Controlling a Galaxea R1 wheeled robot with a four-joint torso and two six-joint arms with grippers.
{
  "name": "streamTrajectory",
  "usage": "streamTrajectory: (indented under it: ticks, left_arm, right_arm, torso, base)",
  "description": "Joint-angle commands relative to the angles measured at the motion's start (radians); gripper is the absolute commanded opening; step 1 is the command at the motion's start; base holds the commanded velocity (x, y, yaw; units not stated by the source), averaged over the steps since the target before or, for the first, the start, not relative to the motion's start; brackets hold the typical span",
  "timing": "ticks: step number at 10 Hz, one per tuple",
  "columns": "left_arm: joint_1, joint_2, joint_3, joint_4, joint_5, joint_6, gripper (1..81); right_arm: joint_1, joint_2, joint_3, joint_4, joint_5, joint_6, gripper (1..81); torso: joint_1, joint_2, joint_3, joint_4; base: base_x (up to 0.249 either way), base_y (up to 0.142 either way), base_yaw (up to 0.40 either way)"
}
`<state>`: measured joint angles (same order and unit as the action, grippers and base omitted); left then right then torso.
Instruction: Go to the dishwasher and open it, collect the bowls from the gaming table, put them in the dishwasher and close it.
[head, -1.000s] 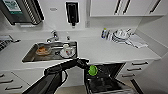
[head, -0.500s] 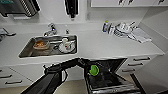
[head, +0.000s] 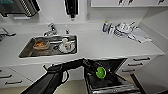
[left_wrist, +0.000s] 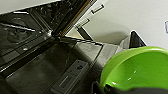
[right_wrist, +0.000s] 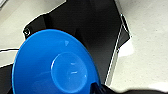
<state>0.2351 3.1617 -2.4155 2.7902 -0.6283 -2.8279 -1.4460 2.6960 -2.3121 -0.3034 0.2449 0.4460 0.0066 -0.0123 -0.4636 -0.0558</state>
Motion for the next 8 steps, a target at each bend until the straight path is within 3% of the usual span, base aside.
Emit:
streamTrajectory:
  ticks: [1,2,7,8]
  left_arm:
    - [-0.165,0.067,0.018,-0.015,0.079,-0.052,1.0]
    - [-0.165,0.067,0.018,-0.015,0.078,-0.052,81.1]
    - [-0.17,0.067,0.028,-0.011,0.052,-0.052,81.1]
    - [-0.173,0.067,0.097,-0.014,-0.014,-0.052,81.1]
  right_arm:
    - [-0.002,-0.025,0.01,-0.026,-0.052,0.0,1.0]
    - [-0.002,-0.025,0.011,-0.026,-0.053,0.0,1.0]
    - [-0.005,-0.031,0.014,-0.028,-0.047,0.002,1.0]
    - [-0.006,-0.039,0.014,-0.026,-0.038,0.002,1.0]
  torso:
    - [0.0,0.0,0.0,0.0]
    - [0.0,0.0,0.0,0.0]
    - [0.0,0.0,0.0,0.0]
    - [0.0,0.0,0.0,0.0]
  base:
    - [0.0,0.0,0.0]
    - [0.0,0.0,0.0]
    - [0.0,0.0,0.0]
    - [0.0,0.0,0.0]
